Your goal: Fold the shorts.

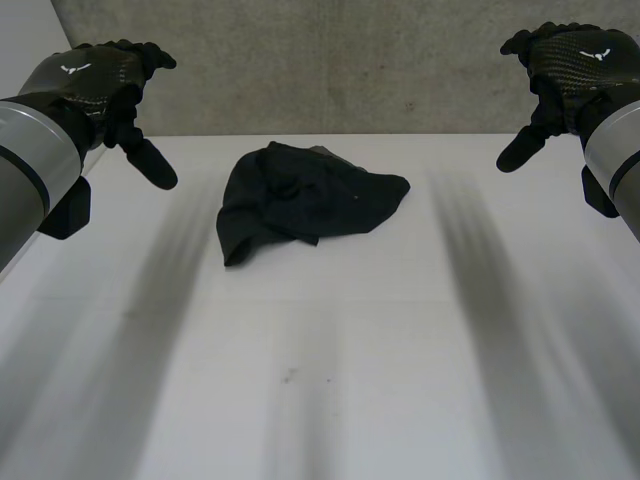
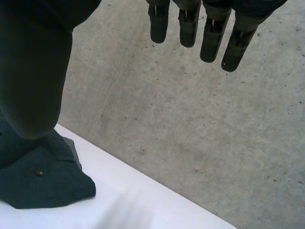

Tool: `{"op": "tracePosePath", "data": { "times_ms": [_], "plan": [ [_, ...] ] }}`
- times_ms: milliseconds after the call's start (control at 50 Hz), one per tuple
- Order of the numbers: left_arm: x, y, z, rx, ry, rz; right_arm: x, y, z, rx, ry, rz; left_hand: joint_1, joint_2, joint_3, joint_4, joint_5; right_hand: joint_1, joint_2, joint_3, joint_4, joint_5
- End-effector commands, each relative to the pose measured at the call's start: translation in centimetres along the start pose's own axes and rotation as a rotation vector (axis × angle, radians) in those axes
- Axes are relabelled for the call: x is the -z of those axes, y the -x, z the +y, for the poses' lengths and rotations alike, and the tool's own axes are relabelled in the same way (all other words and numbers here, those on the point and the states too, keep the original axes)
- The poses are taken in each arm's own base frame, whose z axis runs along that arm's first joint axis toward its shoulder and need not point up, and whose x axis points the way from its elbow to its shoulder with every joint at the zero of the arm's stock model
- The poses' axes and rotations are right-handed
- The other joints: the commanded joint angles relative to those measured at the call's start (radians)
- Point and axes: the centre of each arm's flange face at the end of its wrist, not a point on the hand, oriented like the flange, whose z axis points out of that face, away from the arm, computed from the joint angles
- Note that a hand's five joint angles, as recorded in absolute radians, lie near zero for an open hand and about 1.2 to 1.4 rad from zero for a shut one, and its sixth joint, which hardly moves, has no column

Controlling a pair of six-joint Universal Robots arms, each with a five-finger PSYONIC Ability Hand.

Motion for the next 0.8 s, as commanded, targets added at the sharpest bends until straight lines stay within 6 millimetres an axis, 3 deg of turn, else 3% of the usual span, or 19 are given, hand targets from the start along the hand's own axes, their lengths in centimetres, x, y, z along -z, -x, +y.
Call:
{"op": "tracePosePath", "data": {
  "times_ms": [20, 120, 200, 360, 440, 600, 680, 800],
  "plan": [
    [-0.2, 0.0, 0.5, -0.006, 0.014, 0.001, -0.1, 0.1, 0.2, 0.0, 0.005, -0.005, -0.001, -0.031, -0.046, -0.036, -0.045, 0.017, -0.034, -0.039, -0.06, -0.056],
    [-0.4, 0.0, 0.8, -0.009, 0.02, 0.001, -0.3, 0.4, 0.6, 0.002, 0.012, -0.027, 0.003, -0.027, -0.042, -0.032, -0.042, 0.017, -0.034, -0.039, -0.06, -0.056],
    [-1.3, -0.2, 2.3, -0.012, 0.047, 0.003, -0.7, 1.4, 2.0, 0.054, 0.052, -0.104, 0.024, -0.006, -0.022, -0.012, -0.021, 0.017, -0.034, -0.039, -0.06, -0.056],
    [-7.1, -1.8, 8.1, -0.032, 0.04, 0.018, -0.6, 3.6, 6.5, 0.263, 0.15, -0.248, 0.047, 0.017, 0.002, 0.012, 0.003, 0.017, -0.034, -0.039, -0.06, -0.056],
    [-11.2, -2.5, 12.1, -0.095, 0.053, 0.021, -0.4, 3.9, 8.7, 0.266, 0.213, -0.27, 0.044, 0.014, -0.001, 0.009, 0.0, 0.017, -0.034, -0.039, -0.06, -0.056],
    [-17.4, -3.0, 18.2, -0.251, 0.069, 0.016, 0.0, 4.4, 12.0, 0.262, 0.257, -0.286, 0.038, 0.008, -0.007, 0.003, -0.006, 0.017, -0.034, -0.039, -0.06, -0.056],
    [-19.3, -3.7, 20.0, -0.272, 0.046, 0.061, -0.2, 4.5, 12.9, 0.27, 0.238, -0.282, 0.027, -0.003, -0.019, -0.009, -0.018, 0.017, -0.034, -0.039, -0.06, -0.056],
    [-20.9, -4.4, 20.8, -0.264, -0.014, 0.187, -0.3, 4.7, 13.7, 0.272, 0.246, -0.283, 0.059, 0.029, 0.013, 0.023, 0.014, 0.017, -0.034, -0.039, -0.06, -0.056]
  ]
}}
